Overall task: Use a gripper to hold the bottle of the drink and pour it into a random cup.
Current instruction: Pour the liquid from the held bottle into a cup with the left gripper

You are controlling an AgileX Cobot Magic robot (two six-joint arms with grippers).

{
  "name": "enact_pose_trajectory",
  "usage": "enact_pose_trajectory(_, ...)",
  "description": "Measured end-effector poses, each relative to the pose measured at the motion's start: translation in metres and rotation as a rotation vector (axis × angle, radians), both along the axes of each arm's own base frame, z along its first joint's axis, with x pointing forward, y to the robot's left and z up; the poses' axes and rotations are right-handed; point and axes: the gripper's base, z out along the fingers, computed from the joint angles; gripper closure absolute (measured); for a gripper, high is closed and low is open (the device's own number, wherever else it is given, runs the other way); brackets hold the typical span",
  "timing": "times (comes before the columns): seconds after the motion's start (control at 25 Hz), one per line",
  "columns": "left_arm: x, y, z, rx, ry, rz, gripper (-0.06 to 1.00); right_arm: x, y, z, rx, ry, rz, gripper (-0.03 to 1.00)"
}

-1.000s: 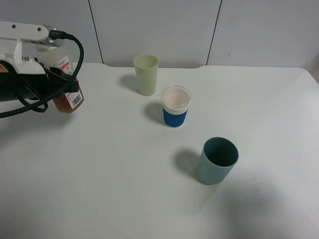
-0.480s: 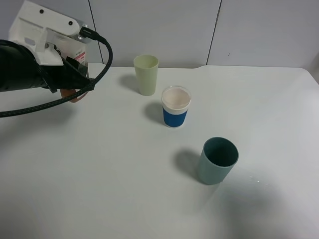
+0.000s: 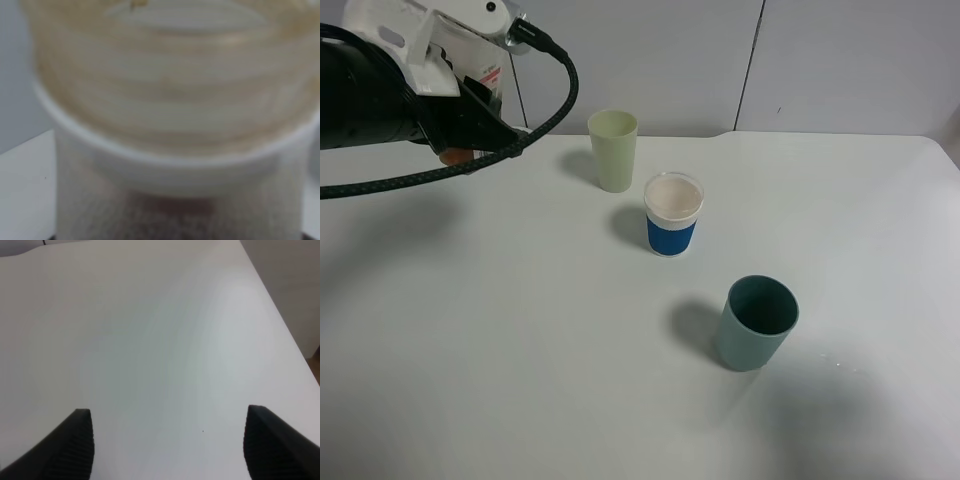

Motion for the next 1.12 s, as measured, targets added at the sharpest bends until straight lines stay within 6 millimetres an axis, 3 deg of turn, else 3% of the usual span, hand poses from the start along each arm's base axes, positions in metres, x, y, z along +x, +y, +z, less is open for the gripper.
enact_pose_trajectory(0.36, 0.007, -0.010, -0.001, 0.005, 0.003, 0.006, 0.58, 0.000, 0.000, 0.000, 0.000, 0.000, 0.000, 0.33)
enact_pose_trajectory(0.6, 0.021, -0.024, 0.001, 0.115, -0.009, 0.007, 0.58, 0.000, 0.000, 0.000, 0.000, 0.000, 0.000, 0.33)
enact_pose_trajectory(1.12, 0.033, -0.053, -0.035, 0.308, 0.069, -0.042, 0.58, 0.000, 0.000, 0.000, 0.000, 0.000, 0.000, 0.33)
